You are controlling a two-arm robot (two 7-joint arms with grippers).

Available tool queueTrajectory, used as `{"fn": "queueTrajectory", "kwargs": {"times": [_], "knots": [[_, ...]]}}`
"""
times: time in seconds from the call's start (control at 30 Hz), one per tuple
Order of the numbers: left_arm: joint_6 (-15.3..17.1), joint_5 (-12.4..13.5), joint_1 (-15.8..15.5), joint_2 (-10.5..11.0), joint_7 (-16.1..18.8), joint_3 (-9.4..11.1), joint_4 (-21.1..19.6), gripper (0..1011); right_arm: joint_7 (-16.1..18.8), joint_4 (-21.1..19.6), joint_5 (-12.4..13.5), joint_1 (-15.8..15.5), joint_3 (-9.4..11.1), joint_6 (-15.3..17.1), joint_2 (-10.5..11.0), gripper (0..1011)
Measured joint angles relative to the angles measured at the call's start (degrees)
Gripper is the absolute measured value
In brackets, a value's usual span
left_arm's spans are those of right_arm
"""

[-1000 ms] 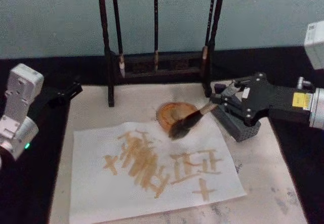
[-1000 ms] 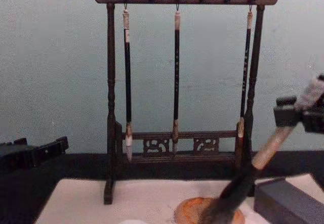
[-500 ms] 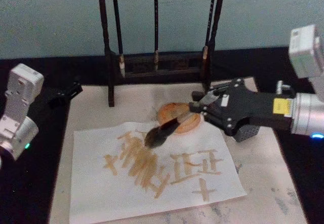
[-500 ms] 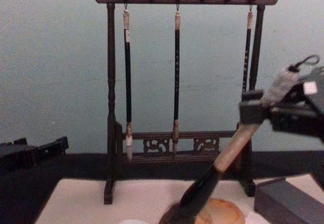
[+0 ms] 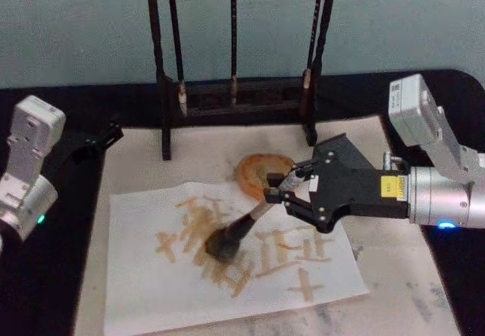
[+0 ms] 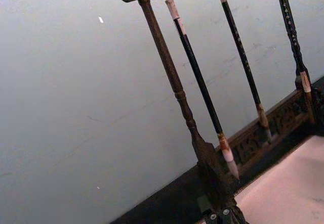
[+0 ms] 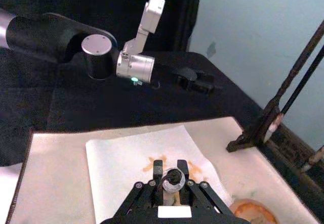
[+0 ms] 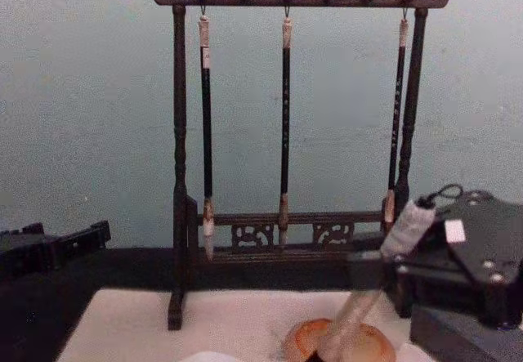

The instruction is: Pick up the brush from the inkstone, write on the paper, then place the brush back to its original position.

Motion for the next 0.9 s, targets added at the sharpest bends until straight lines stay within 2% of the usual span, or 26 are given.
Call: {"fn": "queueTrajectory", "kwargs": {"times": [0.43,0.9], "knots": [[0.0,0.0,0.0,0.0,0.0,0.0,0.0,1002,-0.3,3.1,1.0,-1.0,0.2,-0.9,0.4,166],[0.0,0.0,0.0,0.0,0.0,0.0,0.0,1002,-2.1,2.2,2.1,-4.0,3.9,-1.7,3.6,166]]}}
